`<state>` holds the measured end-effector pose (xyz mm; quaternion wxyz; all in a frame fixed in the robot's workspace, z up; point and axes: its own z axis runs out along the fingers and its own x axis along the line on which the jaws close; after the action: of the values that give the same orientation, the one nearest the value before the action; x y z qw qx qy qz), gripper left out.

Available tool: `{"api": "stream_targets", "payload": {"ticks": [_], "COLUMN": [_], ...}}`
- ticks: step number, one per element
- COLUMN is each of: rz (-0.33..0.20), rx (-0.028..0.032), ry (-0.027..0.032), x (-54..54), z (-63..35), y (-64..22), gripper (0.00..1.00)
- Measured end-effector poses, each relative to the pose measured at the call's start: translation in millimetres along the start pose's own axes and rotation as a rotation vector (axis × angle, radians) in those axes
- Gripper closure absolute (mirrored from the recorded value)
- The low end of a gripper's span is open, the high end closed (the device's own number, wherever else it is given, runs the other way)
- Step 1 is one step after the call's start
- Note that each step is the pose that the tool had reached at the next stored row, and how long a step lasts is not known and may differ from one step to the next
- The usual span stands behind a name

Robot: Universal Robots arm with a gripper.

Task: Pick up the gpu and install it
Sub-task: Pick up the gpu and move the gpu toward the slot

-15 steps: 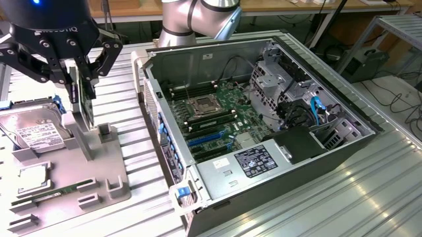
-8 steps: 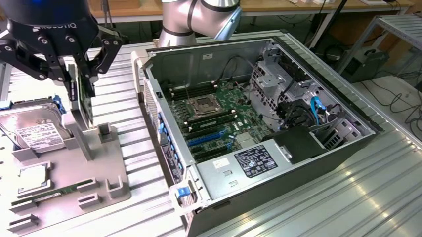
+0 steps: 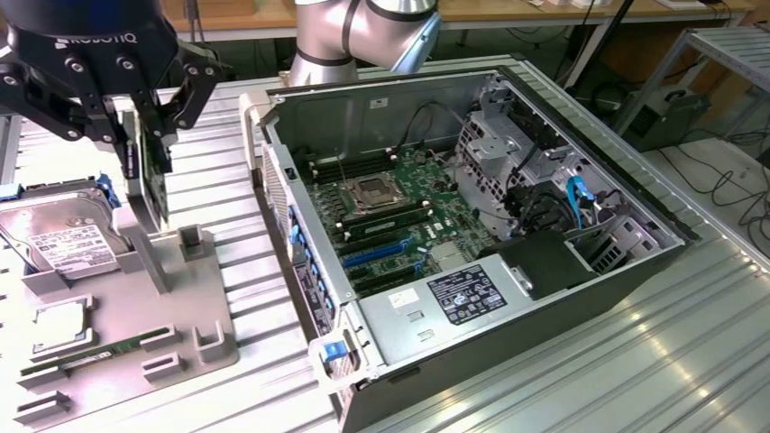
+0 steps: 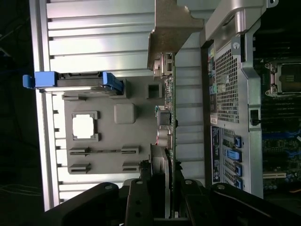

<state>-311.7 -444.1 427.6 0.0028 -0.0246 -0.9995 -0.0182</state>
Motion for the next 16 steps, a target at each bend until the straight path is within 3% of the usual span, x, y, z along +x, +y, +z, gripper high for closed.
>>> {"api": "stream_targets", "payload": {"ticks": [5, 8, 16], "rz": [0.000, 0.000, 0.000], "rx": [-0.0005, -0.0005, -0.0005], "ry": [0.0000, 0.0001, 0.0001], "x": [0.0, -0.1, -0.1], "z": [-2.8, -11.3, -15.7], "y": [0.0, 0.4, 0.3], "gripper": [0.72, 0.72, 0.72]}}
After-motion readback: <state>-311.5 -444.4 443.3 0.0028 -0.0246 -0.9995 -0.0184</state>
